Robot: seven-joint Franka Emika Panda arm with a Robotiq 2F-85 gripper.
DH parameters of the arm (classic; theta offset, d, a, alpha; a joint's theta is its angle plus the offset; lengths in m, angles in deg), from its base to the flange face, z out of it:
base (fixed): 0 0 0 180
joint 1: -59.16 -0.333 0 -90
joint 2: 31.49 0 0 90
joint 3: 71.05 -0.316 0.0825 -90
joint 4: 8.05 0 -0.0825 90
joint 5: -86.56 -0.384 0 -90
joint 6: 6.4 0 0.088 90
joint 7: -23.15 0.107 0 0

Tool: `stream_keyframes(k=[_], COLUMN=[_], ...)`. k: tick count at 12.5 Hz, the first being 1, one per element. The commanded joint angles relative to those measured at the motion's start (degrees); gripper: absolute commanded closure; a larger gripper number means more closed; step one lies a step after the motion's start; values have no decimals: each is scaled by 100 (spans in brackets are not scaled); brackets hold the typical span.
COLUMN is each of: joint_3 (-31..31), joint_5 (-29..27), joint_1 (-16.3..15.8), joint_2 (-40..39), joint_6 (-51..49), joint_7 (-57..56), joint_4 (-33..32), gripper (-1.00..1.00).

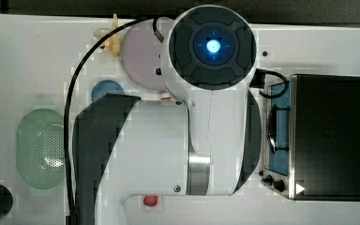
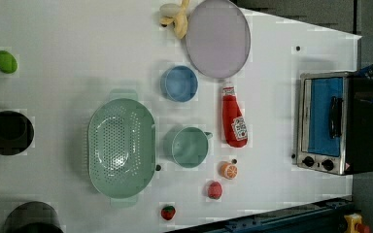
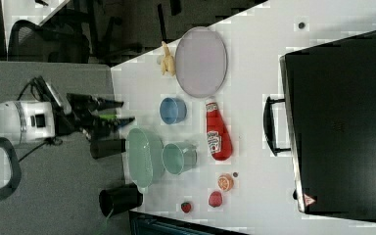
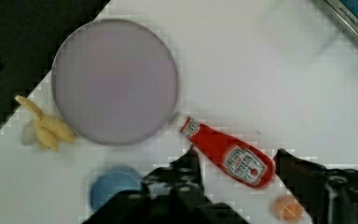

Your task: Pick Ketchup from the table and place it in strainer.

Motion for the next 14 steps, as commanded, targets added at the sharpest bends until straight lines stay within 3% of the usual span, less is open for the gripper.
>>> stream_keyframes(k=[1,3,7,14], joint_3=[-239,-273,-479,-736], joint_5=[-93,-94,-94,-92], joint_1=[594,588,569,551], joint_2=[1524,1478,1136,99], joint_6=[-1339,-1325,-865,1283], joint_7=[-40,-67,-736,-2753], joint_4=[-737,-824,-1235,-2251], gripper=[-59,-99,-100,-100])
